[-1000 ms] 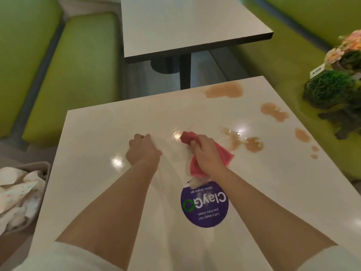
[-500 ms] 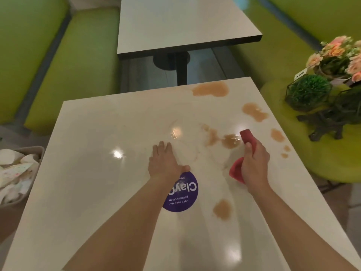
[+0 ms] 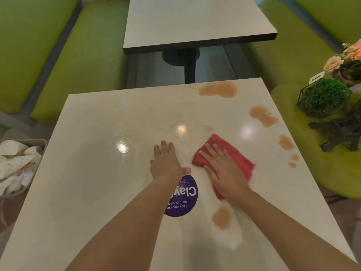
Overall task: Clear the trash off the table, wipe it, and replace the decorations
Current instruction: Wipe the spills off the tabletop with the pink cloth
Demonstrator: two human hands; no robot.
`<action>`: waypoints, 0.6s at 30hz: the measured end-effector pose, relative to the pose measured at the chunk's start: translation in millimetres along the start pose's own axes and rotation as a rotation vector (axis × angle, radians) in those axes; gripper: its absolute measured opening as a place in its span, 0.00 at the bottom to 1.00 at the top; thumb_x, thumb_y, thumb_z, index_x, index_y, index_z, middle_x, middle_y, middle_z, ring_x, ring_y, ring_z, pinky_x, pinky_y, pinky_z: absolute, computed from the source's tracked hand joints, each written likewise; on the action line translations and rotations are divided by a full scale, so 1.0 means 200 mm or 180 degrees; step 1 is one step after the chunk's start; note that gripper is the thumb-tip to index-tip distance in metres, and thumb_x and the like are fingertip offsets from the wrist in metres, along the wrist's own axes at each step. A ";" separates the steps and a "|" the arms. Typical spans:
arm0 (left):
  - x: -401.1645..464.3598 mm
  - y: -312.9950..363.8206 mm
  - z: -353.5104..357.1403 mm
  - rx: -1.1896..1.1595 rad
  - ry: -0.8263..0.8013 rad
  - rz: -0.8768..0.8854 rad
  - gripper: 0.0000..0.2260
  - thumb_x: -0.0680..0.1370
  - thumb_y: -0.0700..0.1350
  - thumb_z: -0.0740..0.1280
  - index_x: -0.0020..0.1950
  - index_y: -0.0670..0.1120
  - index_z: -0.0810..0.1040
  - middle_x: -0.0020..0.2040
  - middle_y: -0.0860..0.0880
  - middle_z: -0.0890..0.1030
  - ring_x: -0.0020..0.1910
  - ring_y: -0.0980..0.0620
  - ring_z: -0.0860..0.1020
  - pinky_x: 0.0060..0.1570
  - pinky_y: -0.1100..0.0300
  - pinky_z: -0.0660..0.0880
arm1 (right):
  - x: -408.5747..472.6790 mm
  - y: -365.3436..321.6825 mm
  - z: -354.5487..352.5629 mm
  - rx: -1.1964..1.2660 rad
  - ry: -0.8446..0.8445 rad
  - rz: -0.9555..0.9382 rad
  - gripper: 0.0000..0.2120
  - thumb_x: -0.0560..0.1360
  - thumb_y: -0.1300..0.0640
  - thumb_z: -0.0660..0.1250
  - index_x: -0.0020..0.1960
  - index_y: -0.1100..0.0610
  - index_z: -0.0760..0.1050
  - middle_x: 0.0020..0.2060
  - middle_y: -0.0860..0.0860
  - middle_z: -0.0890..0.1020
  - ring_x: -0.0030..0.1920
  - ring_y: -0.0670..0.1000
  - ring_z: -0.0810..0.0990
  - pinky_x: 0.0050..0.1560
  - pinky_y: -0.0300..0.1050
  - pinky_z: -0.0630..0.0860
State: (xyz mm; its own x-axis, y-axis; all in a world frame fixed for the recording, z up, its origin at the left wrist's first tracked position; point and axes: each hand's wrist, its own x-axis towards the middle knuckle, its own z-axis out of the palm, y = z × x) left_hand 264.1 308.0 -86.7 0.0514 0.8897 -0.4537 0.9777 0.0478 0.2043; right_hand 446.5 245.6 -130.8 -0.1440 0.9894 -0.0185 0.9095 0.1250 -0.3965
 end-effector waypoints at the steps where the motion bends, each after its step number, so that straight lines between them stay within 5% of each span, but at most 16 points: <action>1: 0.00 0.00 0.00 -0.0029 0.0014 -0.0001 0.51 0.71 0.62 0.72 0.80 0.48 0.41 0.80 0.49 0.40 0.79 0.47 0.39 0.75 0.44 0.54 | 0.03 0.06 -0.02 -0.0044 0.0046 0.0081 0.24 0.83 0.44 0.46 0.78 0.46 0.58 0.78 0.44 0.53 0.78 0.44 0.45 0.77 0.42 0.38; 6: 0.00 0.00 0.00 -0.0049 0.0069 -0.0006 0.50 0.72 0.62 0.71 0.80 0.48 0.42 0.80 0.50 0.40 0.79 0.47 0.39 0.76 0.45 0.53 | 0.40 0.09 -0.07 -0.0111 0.0165 0.0852 0.24 0.84 0.45 0.46 0.79 0.46 0.55 0.80 0.49 0.51 0.79 0.51 0.45 0.77 0.49 0.40; 10: -0.01 -0.01 0.01 -0.0115 0.0062 -0.0018 0.50 0.72 0.61 0.72 0.80 0.49 0.42 0.80 0.50 0.40 0.79 0.48 0.39 0.76 0.45 0.53 | 0.28 -0.08 -0.02 0.0009 -0.0165 0.0002 0.29 0.80 0.37 0.39 0.78 0.42 0.58 0.79 0.45 0.51 0.79 0.48 0.44 0.77 0.47 0.38; 12: 0.00 -0.01 0.01 -0.0150 0.0073 -0.0014 0.49 0.72 0.61 0.71 0.80 0.49 0.42 0.80 0.50 0.40 0.79 0.48 0.39 0.76 0.45 0.53 | 0.24 -0.03 -0.03 0.0006 -0.0257 -0.0285 0.26 0.81 0.39 0.44 0.77 0.43 0.60 0.78 0.44 0.53 0.79 0.47 0.46 0.77 0.46 0.39; 18: 0.00 -0.02 0.02 -0.0277 0.0151 -0.0008 0.49 0.71 0.61 0.72 0.80 0.51 0.43 0.80 0.52 0.40 0.78 0.50 0.39 0.76 0.47 0.51 | 0.50 0.07 -0.06 -0.0148 0.0165 0.0691 0.22 0.84 0.48 0.49 0.78 0.47 0.58 0.79 0.49 0.53 0.79 0.52 0.47 0.77 0.51 0.42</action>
State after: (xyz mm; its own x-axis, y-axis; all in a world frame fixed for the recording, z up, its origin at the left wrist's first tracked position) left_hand 260.1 305.6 -90.1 0.0371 0.9099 -0.4132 0.9564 0.0875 0.2786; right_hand 448.9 346.5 -127.8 0.0762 0.9958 -0.0512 0.9341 -0.0892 -0.3456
